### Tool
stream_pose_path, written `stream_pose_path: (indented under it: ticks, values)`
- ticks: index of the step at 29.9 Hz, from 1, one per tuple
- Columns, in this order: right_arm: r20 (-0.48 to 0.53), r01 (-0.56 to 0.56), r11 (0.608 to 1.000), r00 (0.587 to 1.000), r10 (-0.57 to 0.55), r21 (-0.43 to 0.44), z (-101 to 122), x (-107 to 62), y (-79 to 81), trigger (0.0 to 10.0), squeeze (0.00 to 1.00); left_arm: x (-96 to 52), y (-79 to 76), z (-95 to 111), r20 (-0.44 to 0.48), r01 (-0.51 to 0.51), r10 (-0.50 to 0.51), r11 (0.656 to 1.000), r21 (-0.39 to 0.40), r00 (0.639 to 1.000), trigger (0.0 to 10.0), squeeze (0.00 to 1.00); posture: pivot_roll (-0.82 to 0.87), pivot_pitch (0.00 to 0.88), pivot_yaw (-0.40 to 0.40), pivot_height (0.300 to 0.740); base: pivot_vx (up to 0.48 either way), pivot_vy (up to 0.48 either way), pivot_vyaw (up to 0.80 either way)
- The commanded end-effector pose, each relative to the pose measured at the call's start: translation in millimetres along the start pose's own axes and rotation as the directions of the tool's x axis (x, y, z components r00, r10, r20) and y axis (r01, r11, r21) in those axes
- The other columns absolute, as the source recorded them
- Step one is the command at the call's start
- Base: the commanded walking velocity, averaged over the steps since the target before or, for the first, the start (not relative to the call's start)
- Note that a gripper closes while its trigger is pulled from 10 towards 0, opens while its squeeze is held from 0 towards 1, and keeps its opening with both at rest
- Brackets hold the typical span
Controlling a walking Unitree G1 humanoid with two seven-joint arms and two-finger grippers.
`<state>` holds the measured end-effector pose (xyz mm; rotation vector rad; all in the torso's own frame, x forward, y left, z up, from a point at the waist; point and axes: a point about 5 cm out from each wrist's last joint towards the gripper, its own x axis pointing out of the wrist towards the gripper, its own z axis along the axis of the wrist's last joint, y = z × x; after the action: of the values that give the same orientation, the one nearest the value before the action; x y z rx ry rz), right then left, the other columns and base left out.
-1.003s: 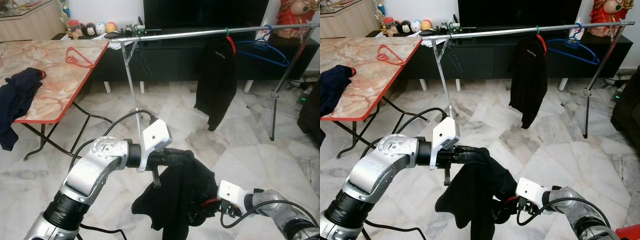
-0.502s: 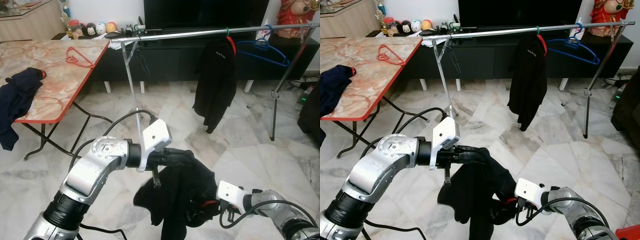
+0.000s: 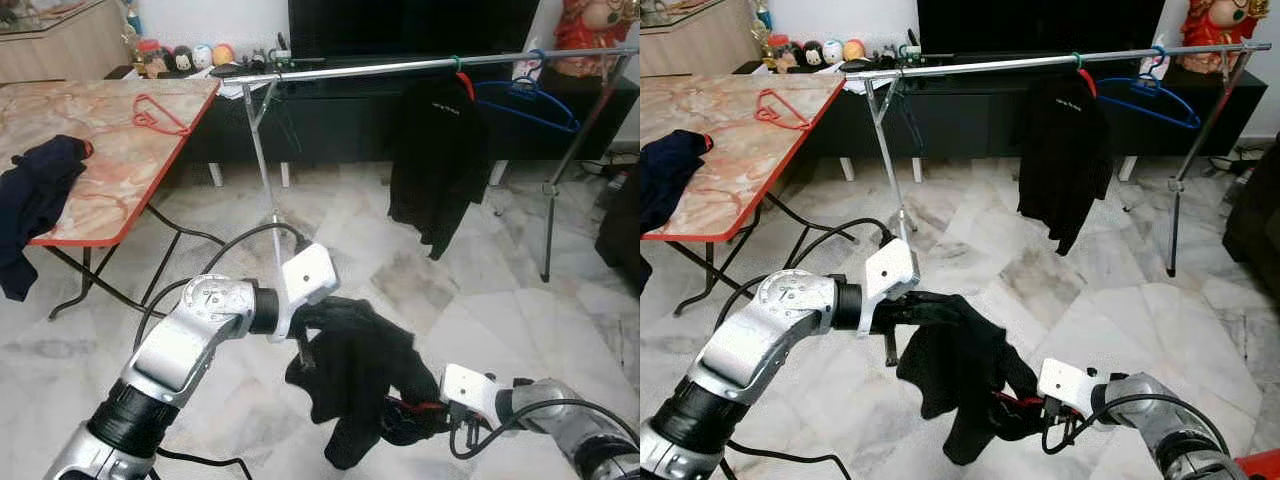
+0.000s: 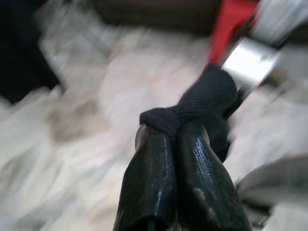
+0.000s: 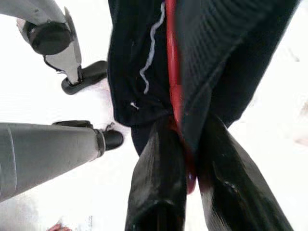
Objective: Hang hanger
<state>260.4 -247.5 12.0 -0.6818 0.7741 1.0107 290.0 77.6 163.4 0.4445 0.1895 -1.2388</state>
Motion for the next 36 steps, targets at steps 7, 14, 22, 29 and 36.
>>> stream_pose_path:
  ticks: [7,14,22,29,36]
  values:
    - [0.051,-0.007,0.994,0.999,0.013,-0.112,23,-10.9,-18.5,0.0,0.00,6.9,-6.6,-47,-0.282,0.022,0.016,0.991,0.131,0.959,10.0,0.00,-0.06,0.000,0.028,0.740,0.000,0.000,0.00]
    - [0.055,-0.028,0.982,0.998,0.039,-0.187,34,-20.2,-28.1,0.0,0.00,13.2,-23.2,-51,-0.276,0.117,-0.083,0.987,0.109,0.958,10.0,0.00,-0.06,0.000,0.027,0.740,0.000,0.000,0.00]
    - [-0.051,-0.062,0.941,0.998,0.047,-0.334,43,-31.0,-39.0,0.0,0.00,16.2,-21.3,-7,0.039,0.079,-0.079,0.997,0.000,0.996,10.0,0.00,-0.06,0.000,0.022,0.740,0.000,0.000,0.00]
    - [-0.069,-0.059,0.931,0.997,0.037,-0.359,52,-27.1,-42.6,0.0,0.00,15.7,-39.3,2,0.062,0.218,-0.218,0.976,0.017,0.974,10.0,0.00,-0.06,0.000,0.021,0.740,0.000,0.000,0.00]
    - [0.036,0.021,0.917,0.999,-0.007,-0.399,87,-30.8,-56.7,0.0,0.00,28.3,-48.7,-8,-0.017,0.214,-0.213,0.976,0.038,0.977,10.0,0.00,-0.06,0.000,0.021,0.740,0.000,0.000,0.00]
